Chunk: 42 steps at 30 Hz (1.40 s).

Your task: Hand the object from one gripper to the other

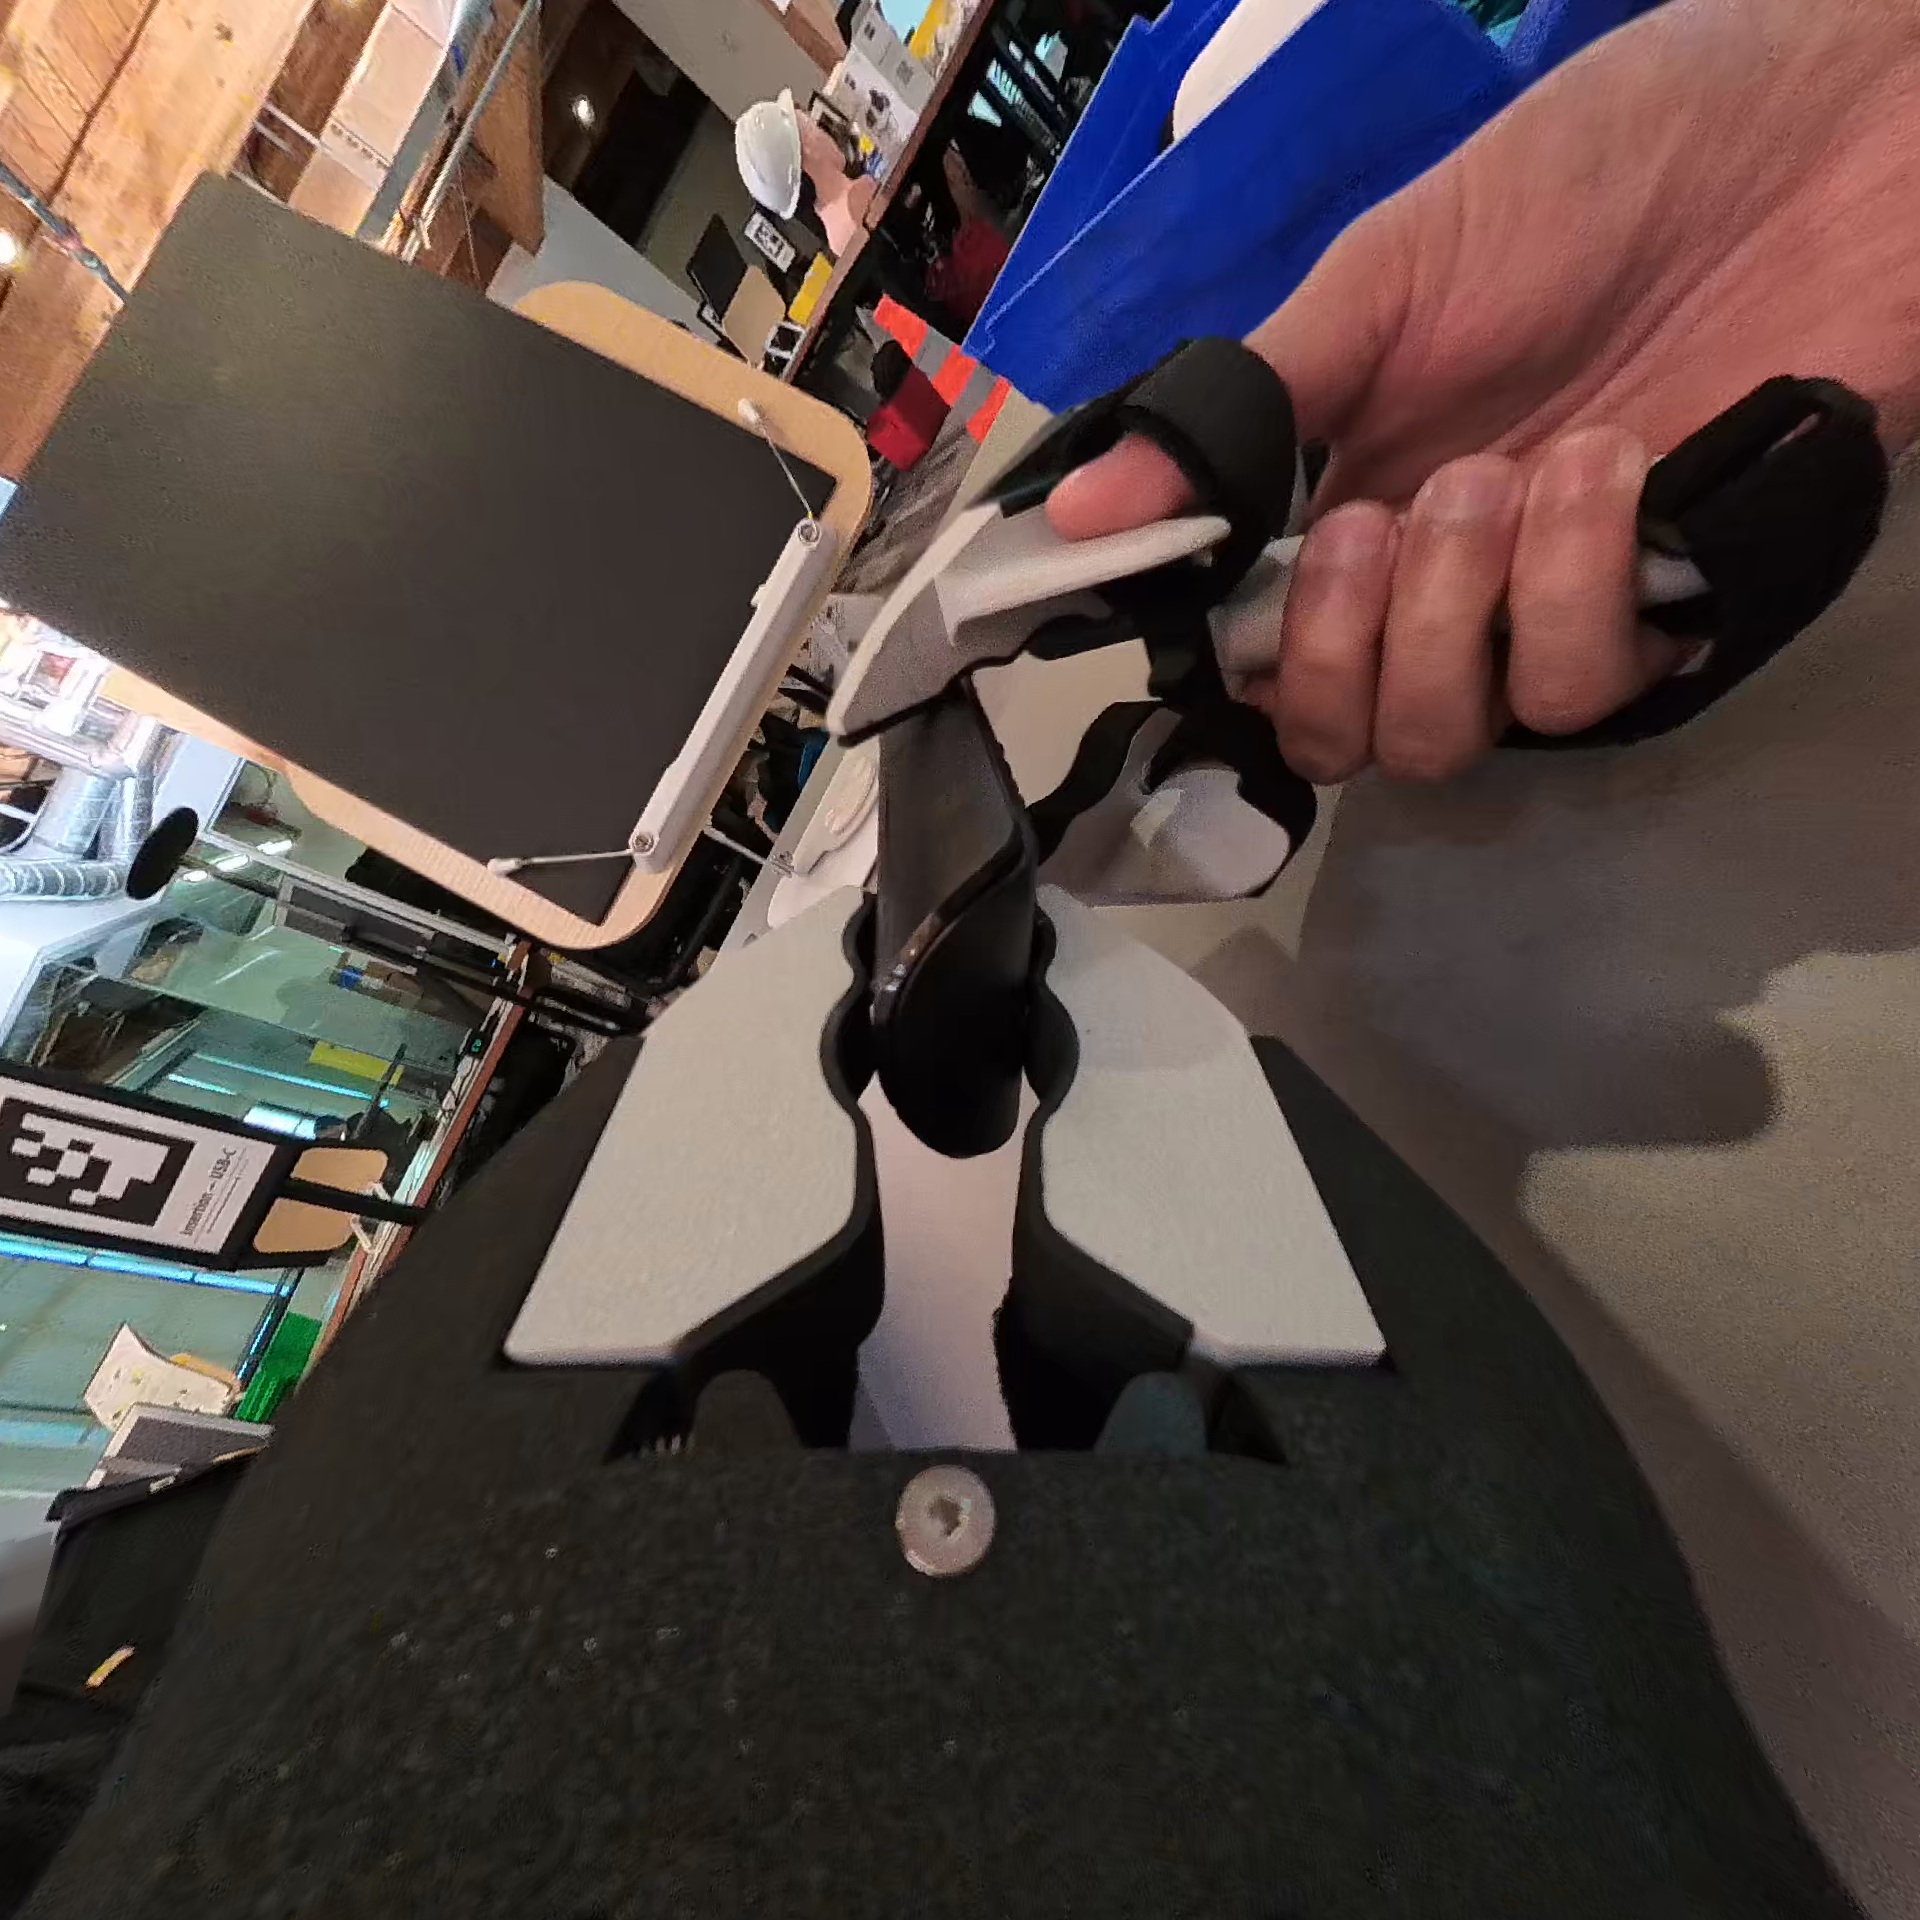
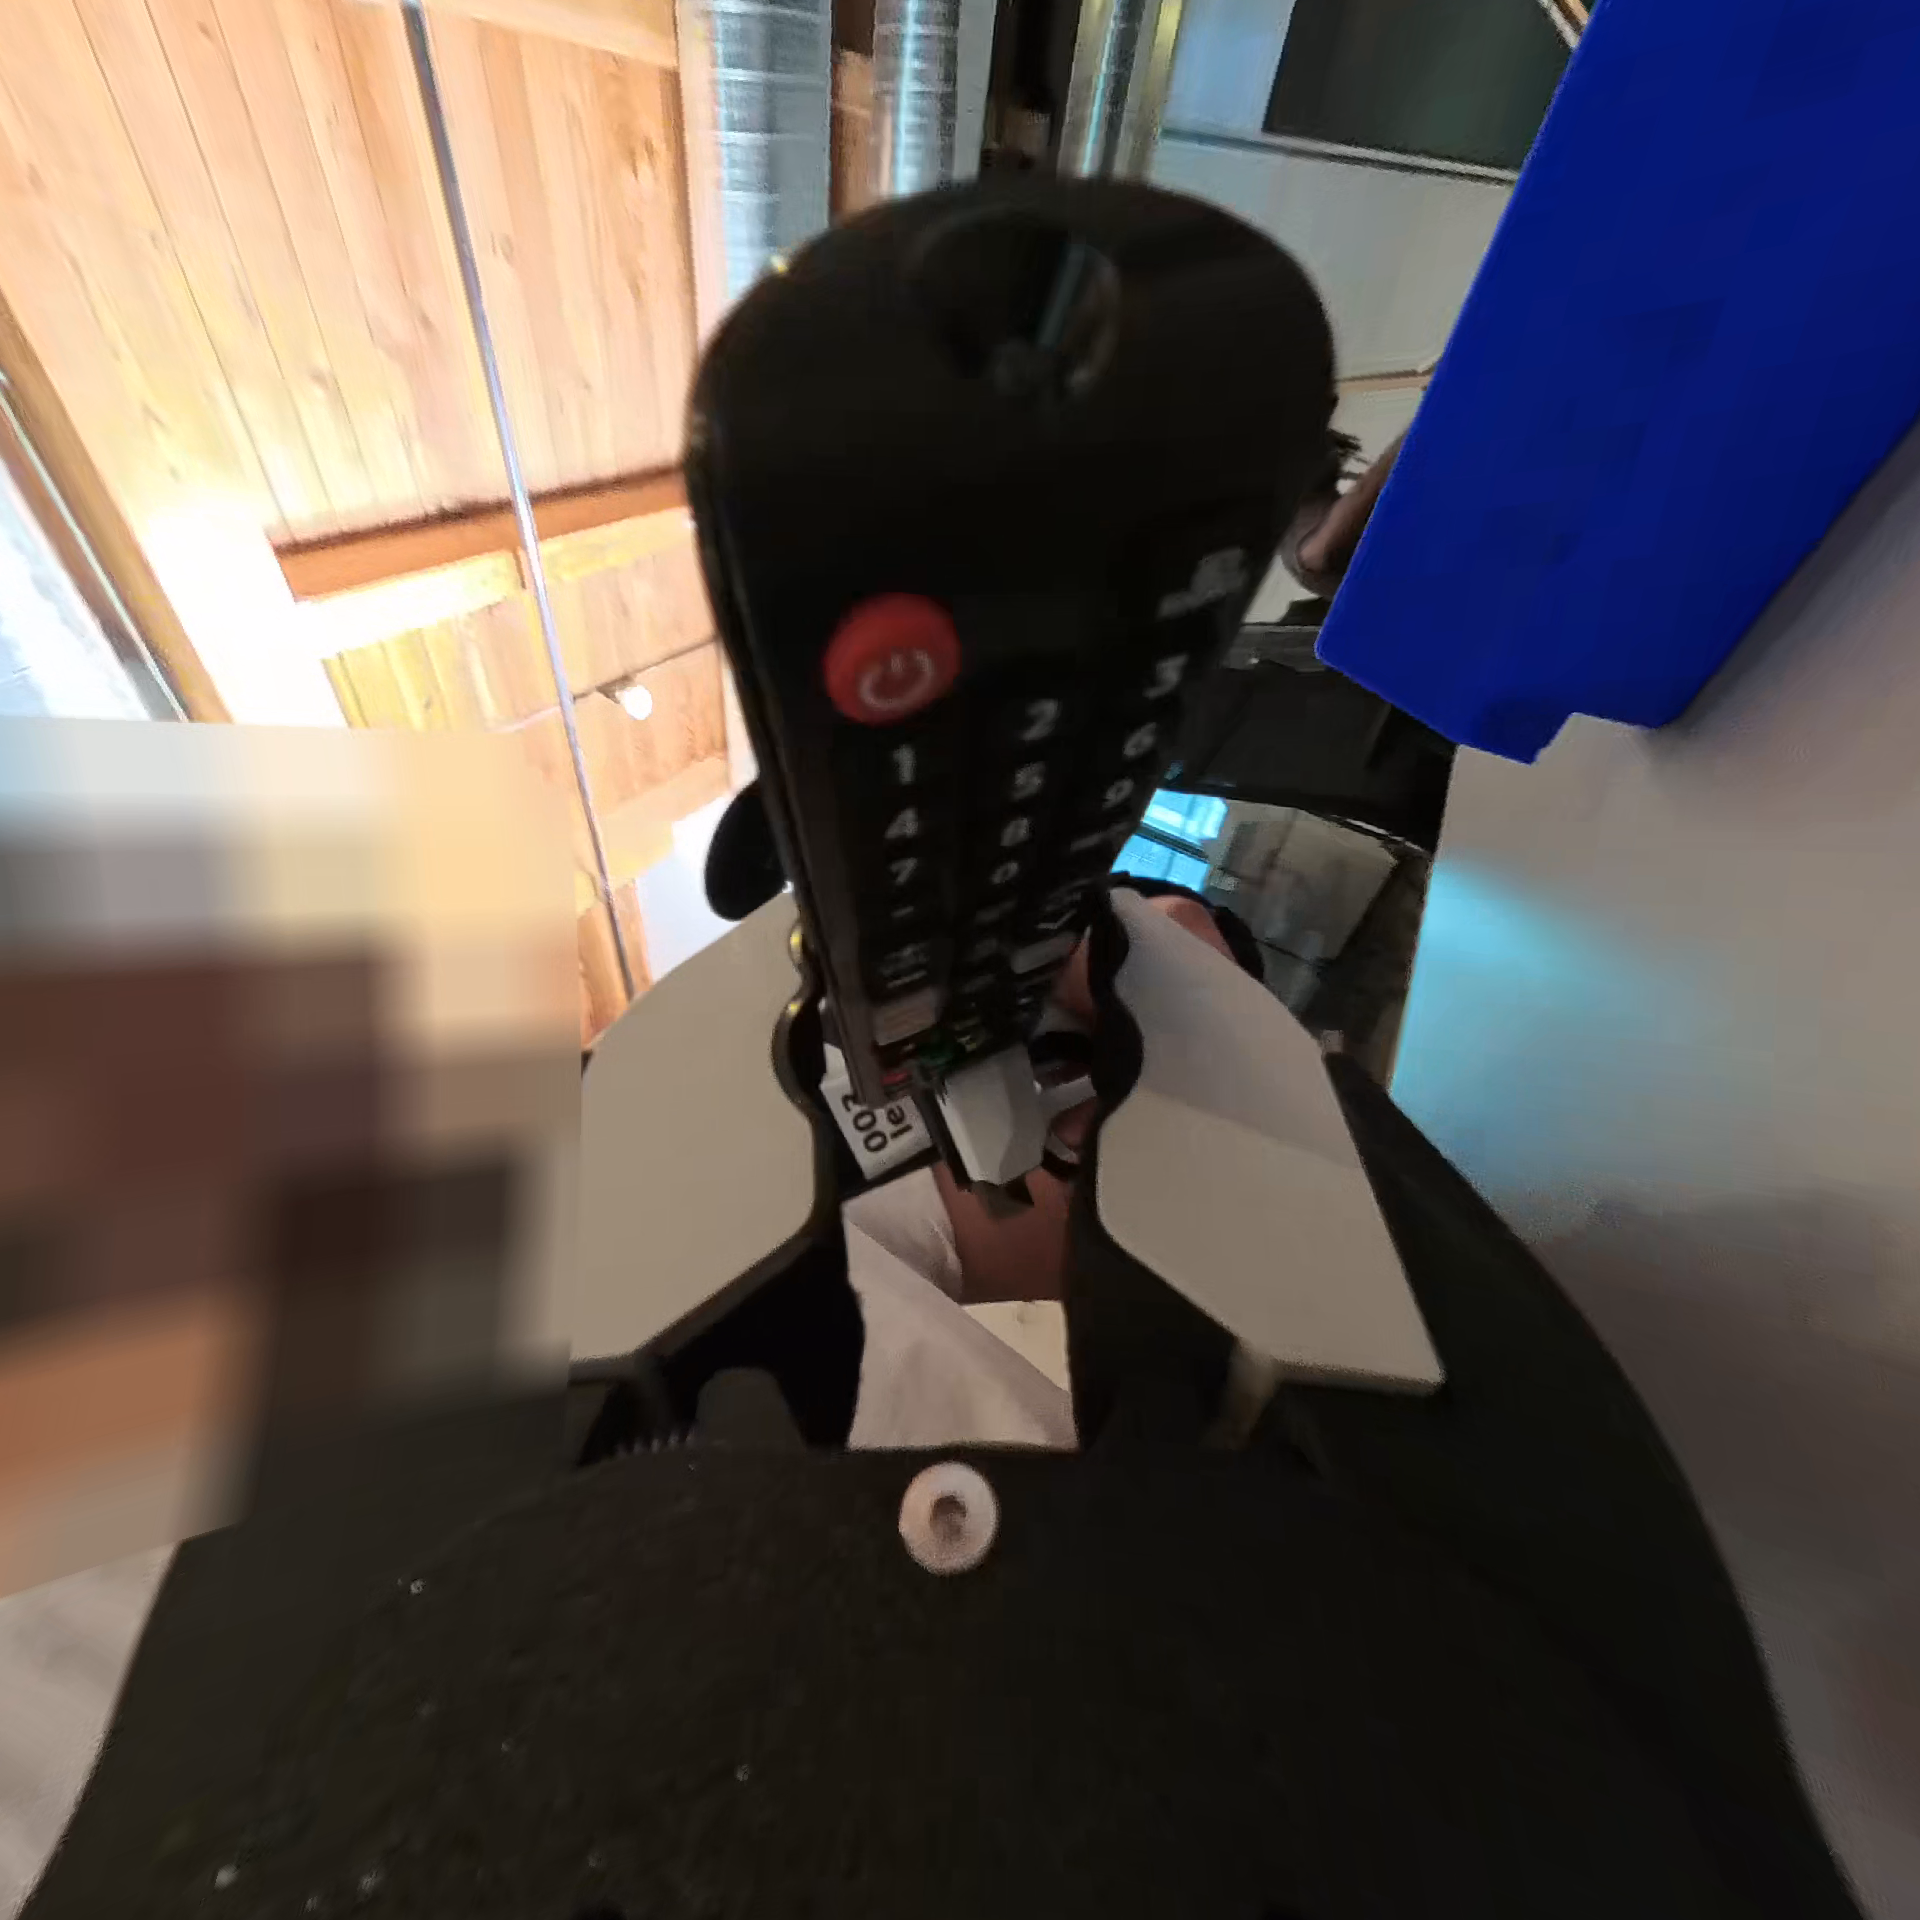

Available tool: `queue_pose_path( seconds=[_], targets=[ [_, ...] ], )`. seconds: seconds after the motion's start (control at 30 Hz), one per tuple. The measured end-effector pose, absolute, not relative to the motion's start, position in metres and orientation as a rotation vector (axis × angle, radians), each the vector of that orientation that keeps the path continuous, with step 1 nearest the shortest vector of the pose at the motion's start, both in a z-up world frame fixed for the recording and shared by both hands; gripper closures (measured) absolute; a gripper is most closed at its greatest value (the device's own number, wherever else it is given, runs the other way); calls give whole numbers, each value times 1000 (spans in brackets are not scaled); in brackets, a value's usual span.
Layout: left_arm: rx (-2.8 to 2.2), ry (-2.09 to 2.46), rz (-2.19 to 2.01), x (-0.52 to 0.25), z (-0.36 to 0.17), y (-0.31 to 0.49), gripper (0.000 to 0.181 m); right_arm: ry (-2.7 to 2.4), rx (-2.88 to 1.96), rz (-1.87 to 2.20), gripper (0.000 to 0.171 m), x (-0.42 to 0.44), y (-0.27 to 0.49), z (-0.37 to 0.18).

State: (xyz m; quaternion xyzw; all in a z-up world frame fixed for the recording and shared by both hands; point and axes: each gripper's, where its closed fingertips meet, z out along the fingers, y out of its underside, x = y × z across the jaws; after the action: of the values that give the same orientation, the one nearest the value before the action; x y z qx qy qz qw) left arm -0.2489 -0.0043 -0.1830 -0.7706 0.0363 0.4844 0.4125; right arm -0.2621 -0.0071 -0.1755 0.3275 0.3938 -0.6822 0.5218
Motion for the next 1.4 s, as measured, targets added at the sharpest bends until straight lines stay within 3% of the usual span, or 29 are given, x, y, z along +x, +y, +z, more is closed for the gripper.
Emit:
queue_pose_path(
  seconds=[0.27, 0.43, 0.57, 0.77, 0.9, 0.97, 1.2, 1.27, 1.4],
  targets=[
    [-1951, -34, 1192, -256, -191, -5, 156, 1069, 853, -1729, 125, -272, 1, -177],
    [-1959, -179, 929, -255, -195, -7, 154, 1209, 977, -1852, 125, -294, 24, -183],
    [-1910, -328, 633, -261, -199, -12, 149, 1612, 1012, -1935, 125, -302, 36, -191],
    [-1643, -524, 146, -268, -174, -19, 122, 2173, 909, -1919, 125, -293, 30, -202],
    [-1639, -491, 146, -264, -164, -14, 117, 2384, 737, -1846, 125, -268, 3, -207],
    [-1687, -452, 166, -258, -159, -6, 106, 2412, 666, -1803, 125, -254, -16, -208],
    [-1751, -393, 205, -245, -157, 3, 114, 2491, 523, -1715, 124, -223, -50, -212],
    [-1772, -346, 150, -235, -159, 5, 132, 2545, 523, -1691, 124, -223, -48, -216],
    [-1792, -372, 159, -238, -160, 6, 133, 2521, 519, -1721, 124, -226, -44, -215]
  ],
)
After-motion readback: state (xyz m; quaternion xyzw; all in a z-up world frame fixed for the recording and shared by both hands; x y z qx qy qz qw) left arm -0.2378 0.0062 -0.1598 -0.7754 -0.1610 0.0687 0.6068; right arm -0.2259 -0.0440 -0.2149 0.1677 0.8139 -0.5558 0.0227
